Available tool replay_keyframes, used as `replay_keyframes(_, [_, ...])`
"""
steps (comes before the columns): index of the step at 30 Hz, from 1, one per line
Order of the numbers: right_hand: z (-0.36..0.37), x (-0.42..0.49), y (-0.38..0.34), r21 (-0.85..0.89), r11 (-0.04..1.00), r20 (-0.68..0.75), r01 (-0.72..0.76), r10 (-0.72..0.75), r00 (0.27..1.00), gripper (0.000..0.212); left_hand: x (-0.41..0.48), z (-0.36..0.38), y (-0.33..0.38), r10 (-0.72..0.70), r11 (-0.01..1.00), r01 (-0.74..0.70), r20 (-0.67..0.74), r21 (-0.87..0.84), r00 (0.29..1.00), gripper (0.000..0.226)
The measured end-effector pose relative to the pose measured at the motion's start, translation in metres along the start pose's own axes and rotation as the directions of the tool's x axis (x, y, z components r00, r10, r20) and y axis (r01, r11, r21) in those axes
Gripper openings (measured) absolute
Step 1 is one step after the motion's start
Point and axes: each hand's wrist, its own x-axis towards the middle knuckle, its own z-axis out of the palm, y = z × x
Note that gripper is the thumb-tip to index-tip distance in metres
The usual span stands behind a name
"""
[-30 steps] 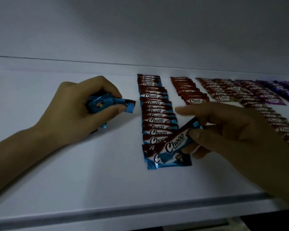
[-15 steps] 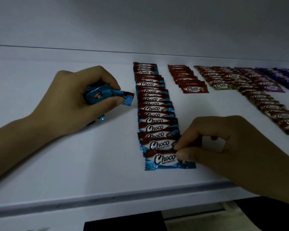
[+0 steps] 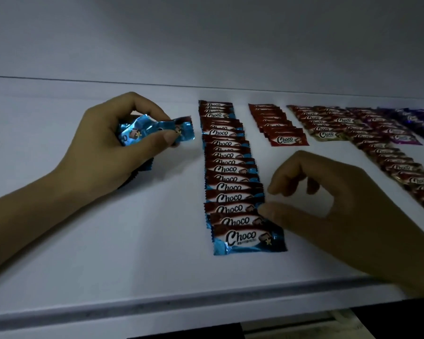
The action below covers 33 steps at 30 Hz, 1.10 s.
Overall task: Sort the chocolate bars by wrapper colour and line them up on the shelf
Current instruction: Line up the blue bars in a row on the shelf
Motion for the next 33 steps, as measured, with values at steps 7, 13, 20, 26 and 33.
replay_keyframes(7, [0.007,0.064,-0.009,0.090,0.996,0.091,-0.006,-0.003,0.996,0.039,-0.001,0.000,0.002,-0.098,0.987,0.103,0.049,-0.122,0.994,0.021])
replay_keyframes(13, [0.024,0.098,-0.023,0.240,0.970,0.050,0.051,-0.064,0.997,0.008,0.000,-0.007,0.004,-0.080,0.993,0.087,0.091,-0.076,0.993,0.022])
replay_keyframes(20, [0.016,0.100,-0.006,0.351,0.936,-0.048,0.016,0.001,0.999,0.009,-0.001,-0.010,0.000,-0.091,0.993,0.099,0.117,-0.066,0.989,0.019])
replay_keyframes(26, [0.017,0.103,-0.003,0.268,0.960,-0.036,0.087,-0.081,0.996,0.008,0.001,-0.008,0.003,-0.062,0.997,0.067,0.116,-0.036,0.991,0.021])
replay_keyframes(33, [0.023,0.112,-0.006,0.118,0.982,-0.009,0.150,-0.150,0.989,0.011,0.001,-0.011,-0.001,-0.050,0.998,0.046,0.119,0.036,0.992,0.021])
